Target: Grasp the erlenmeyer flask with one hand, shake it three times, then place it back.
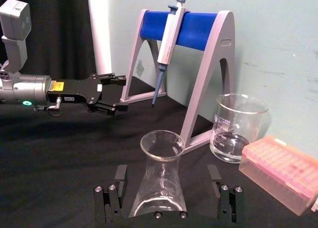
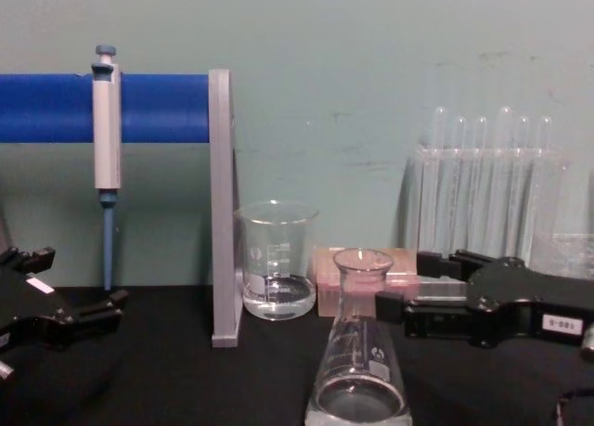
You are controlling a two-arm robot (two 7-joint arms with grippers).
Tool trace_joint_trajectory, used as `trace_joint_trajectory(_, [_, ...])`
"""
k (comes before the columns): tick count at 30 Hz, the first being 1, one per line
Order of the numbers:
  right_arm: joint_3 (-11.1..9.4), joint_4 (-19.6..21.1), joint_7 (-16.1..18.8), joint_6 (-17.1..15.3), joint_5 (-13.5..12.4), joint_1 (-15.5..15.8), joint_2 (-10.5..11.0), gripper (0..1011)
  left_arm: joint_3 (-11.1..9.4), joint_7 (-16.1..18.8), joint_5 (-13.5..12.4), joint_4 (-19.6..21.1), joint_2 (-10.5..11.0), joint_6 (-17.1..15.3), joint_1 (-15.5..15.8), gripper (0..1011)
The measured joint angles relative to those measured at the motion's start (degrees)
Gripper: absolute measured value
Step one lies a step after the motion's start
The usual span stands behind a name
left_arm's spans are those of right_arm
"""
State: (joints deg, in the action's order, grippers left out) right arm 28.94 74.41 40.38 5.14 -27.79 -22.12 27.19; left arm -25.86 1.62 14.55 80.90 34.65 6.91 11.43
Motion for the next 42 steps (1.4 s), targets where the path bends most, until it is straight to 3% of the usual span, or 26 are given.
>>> trace_joint_trajectory(20, [2.4, -7.6, 3.4, 1.6, 0.1, -5.1, -3.3, 1000, 0.0, 0.0, 0.0, 0.0, 0.0, 0.0, 0.0, 1001])
trace_joint_trajectory(42, [3.6, -10.2, 4.1, 2.3, 0.5, -6.7, -4.7, 1000, 0.0, 0.0, 0.0, 0.0, 0.0, 0.0, 0.0, 1001])
